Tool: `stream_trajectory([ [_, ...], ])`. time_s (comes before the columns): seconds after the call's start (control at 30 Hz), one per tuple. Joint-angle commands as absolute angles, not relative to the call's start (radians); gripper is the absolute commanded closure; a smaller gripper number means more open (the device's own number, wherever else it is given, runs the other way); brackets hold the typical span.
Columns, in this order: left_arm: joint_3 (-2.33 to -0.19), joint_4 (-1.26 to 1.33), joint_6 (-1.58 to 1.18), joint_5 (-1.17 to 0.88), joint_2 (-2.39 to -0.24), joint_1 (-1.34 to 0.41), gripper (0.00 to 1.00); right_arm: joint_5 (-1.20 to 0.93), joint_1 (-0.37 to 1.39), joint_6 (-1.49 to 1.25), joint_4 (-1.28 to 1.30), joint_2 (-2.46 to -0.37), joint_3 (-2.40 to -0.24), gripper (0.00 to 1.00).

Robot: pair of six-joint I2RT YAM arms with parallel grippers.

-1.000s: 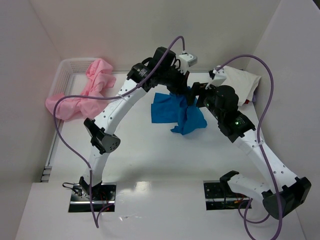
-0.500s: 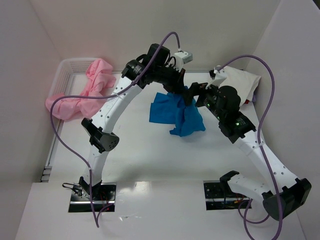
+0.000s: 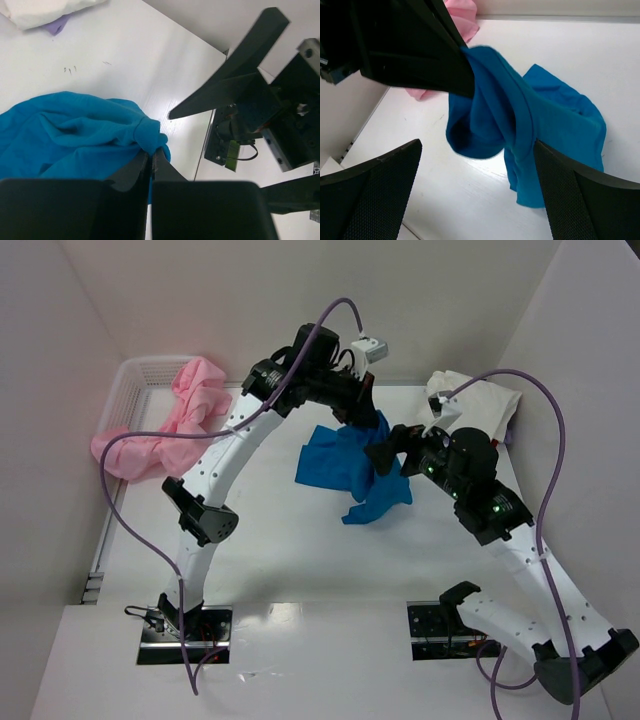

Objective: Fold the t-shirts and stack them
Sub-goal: Flatten out the tshirt

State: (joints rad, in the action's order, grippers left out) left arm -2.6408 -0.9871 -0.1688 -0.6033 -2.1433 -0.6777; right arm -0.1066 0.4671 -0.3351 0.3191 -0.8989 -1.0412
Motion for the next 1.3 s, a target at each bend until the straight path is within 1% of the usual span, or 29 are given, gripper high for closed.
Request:
stream_trajectory([
  [0.0, -2.683, -0.933, -0.193, -0.650, -2.118, -0.657, 1.00, -0.075, 0.474, -0.364, 0.370, -0.836, -1.040, 0.03],
  [0.13, -2.694, -0.933, -0.193, -0.693, -2.118, -0.657, 1.00, -0.075, 0.474, -0.344, 0.358, -0.888, -1.020, 0.03],
  [0.3, -2.681, -0.933, -0.193, -0.706, -2.097, -0.657, 1.00, -0.005, 0.483, -0.310, 0.298, -0.943, -1.046, 0.01],
  [0.4, -2.672, -0.933, -0.202, -0.738, -2.088, -0.666, 1.00, 0.009, 0.483, -0.281, 0.244, -1.025, -1.069, 0.01],
  [0.5, -2.652, -0.924, -0.202, -0.750, -2.068, -0.666, 1.00, 0.072, 0.483, -0.256, 0.219, -1.037, -1.080, 0.01],
  [0.53, -2.643, -0.923, -0.202, -0.764, -2.068, -0.666, 1.00, 0.086, 0.483, -0.256, 0.203, -1.046, -1.080, 0.03],
  [0.57, -2.643, -0.923, -0.202, -0.764, -2.059, -0.666, 1.00, 0.112, 0.483, -0.246, 0.175, -1.046, -1.080, 0.11],
  [0.6, -2.632, -0.923, -0.202, -0.776, -2.059, -0.666, 1.00, 0.126, 0.483, -0.245, 0.138, -1.037, -1.068, 0.31],
  [0.67, -2.632, -0.923, -0.202, -0.776, -2.049, -0.666, 1.00, 0.126, 0.483, -0.245, 0.098, -1.037, -1.068, 0.56],
  [0.7, -2.623, -0.923, -0.202, -0.776, -2.049, -0.666, 1.00, 0.126, 0.483, -0.245, 0.098, -1.037, -1.068, 0.78],
  [0.77, -2.623, -0.923, -0.202, -0.776, -2.049, -0.666, 1.00, 0.135, 0.483, -0.259, 0.086, -1.026, -1.068, 0.97],
  [0.8, -2.612, -0.923, -0.202, -0.758, -2.049, -0.666, 1.00, 0.146, 0.483, -0.271, 0.086, -1.010, -1.068, 1.00],
  [0.83, -2.612, -0.923, -0.202, -0.743, -2.049, -0.666, 0.98, 0.146, 0.483, -0.272, 0.086, -0.997, -1.059, 1.00],
  [0.87, -2.612, -0.923, -0.202, -0.720, -2.039, -0.654, 0.93, 0.158, 0.483, -0.272, 0.086, -0.971, -1.058, 1.00],
  [0.9, -2.612, -0.923, -0.202, -0.695, -2.039, -0.653, 0.83, 0.158, 0.483, -0.272, 0.098, -0.957, -1.058, 1.00],
  [0.93, -2.612, -0.923, -0.202, -0.634, -2.030, -0.641, 0.59, 0.169, 0.483, -0.272, 0.112, -0.947, -1.058, 1.00],
  [1.0, -2.612, -0.923, -0.193, -0.572, -2.029, -0.632, 0.40, 0.169, 0.483, -0.272, 0.152, -0.913, -1.081, 1.00],
  [1.03, -2.612, -0.923, -0.193, -0.540, -2.017, -0.621, 0.20, 0.169, 0.483, -0.272, 0.178, -0.898, -1.094, 1.00],
  [1.07, -2.612, -0.923, -0.193, -0.540, -2.017, -0.612, 0.13, 0.169, 0.483, -0.272, 0.190, -0.897, -1.094, 1.00],
  [1.1, -2.612, -0.914, -0.166, -0.528, -2.005, -0.612, 0.01, 0.169, 0.483, -0.272, 0.199, -0.884, -1.106, 1.00],
  [1.17, -2.583, -0.905, -0.135, -0.517, -1.991, -0.612, 0.01, 0.179, 0.483, -0.282, 0.213, -0.871, -1.106, 1.00],
  [1.23, -2.432, -0.845, -0.078, -0.456, -1.947, -0.612, 0.01, 0.179, 0.483, -0.302, 0.225, -0.862, -1.115, 1.00],
  [1.27, -2.257, -0.775, -0.066, -0.433, -1.910, -0.612, 0.01, 0.179, 0.483, -0.302, 0.254, -0.853, -1.115, 1.00],
])
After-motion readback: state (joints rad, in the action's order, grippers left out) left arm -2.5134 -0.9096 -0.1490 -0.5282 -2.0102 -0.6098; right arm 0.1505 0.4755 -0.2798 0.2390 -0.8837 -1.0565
